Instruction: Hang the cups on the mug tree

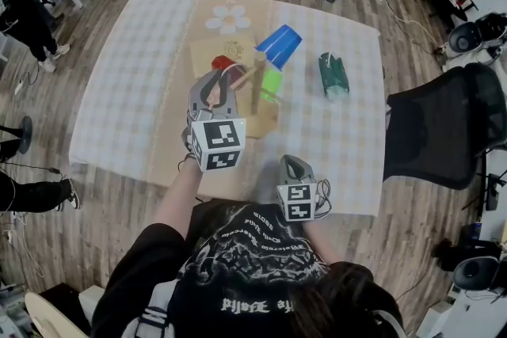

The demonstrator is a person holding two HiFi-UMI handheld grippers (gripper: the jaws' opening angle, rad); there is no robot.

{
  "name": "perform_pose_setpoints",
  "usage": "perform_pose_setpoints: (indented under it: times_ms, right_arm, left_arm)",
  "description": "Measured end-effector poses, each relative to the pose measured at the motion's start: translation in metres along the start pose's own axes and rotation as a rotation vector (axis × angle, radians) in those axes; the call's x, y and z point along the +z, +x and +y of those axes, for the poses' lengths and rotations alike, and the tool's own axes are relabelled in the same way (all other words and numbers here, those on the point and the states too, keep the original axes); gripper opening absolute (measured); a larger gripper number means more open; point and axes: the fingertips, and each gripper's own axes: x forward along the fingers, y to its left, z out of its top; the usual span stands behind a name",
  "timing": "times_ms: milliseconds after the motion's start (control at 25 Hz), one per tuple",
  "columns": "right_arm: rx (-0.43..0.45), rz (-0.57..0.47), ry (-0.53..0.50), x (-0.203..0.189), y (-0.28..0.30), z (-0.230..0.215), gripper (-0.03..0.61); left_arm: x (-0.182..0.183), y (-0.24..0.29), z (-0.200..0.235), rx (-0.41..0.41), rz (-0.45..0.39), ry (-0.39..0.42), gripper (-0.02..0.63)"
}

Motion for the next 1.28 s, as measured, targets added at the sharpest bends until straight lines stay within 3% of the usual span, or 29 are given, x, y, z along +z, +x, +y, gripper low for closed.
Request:
perform_pose_setpoints:
  times_ms: [520,1000,1280]
  right_arm:
    - [-0.005,-0.005,0.0,0.003,-0.001,0.0,0.008]
    - [0.004,0.002,-0.002,0.002,-0.002,0.003,0.008]
    - [0.002,-0.006,0.0,0.004,-0.004,0.003,0.008]
  left_arm:
    - [-0.003,-0.006,-0.011,-0.024,-0.032,0.078,0.06]
    - [-0.009,-0.012,-0.024,-0.026,-0.052,0.206,0.058]
    - [-0.009,-0.014,-0.026,-0.028,-0.062,0.214,0.059]
